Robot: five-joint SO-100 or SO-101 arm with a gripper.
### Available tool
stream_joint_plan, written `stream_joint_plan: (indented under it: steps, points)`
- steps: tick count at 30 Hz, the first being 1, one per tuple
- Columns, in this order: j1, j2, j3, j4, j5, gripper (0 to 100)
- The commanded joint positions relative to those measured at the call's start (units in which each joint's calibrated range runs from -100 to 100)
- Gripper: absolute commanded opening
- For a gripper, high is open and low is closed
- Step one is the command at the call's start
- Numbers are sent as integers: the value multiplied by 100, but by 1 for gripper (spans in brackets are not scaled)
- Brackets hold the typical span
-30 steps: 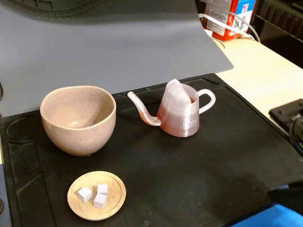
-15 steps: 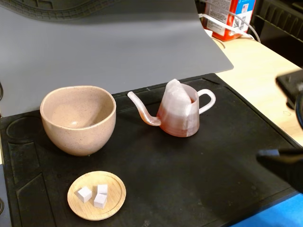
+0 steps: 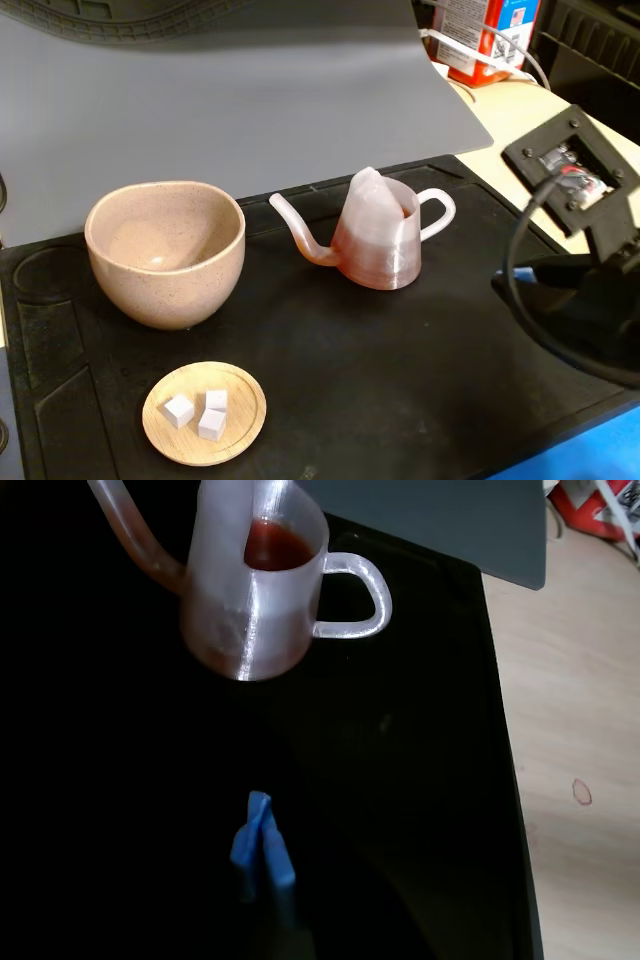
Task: Pick up a kettle and pour liquid into a cup.
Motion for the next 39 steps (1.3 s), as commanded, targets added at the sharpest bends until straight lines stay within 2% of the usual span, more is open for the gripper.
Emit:
stream_joint_plan:
  steps: [1,3,7,11,15,17,21,22,23,29,31,34,37,39]
  points:
    - [24,578,-626,-103,21,1]
    - [24,1048,-817,-405,21,1]
    - [229,2199,-844,-2091,26,1]
    - [244,3198,-1134,-3051,304,1]
    - [237,5092,-1769,-5023,309,1]
    - [221,5775,-2023,-5645,315,1]
    - [351,6005,-2486,-5749,325,1]
    - [366,6013,-2650,-5706,677,1]
    - [366,6065,-2677,-5697,745,1]
    - [290,7029,-2976,-6346,761,1]
    - [297,7157,-3140,-6346,1097,1]
    - [297,7157,-3321,-6346,1112,1]
    - [297,7165,-3412,-6268,1118,11]
    - [297,7174,-3430,-6259,1118,12]
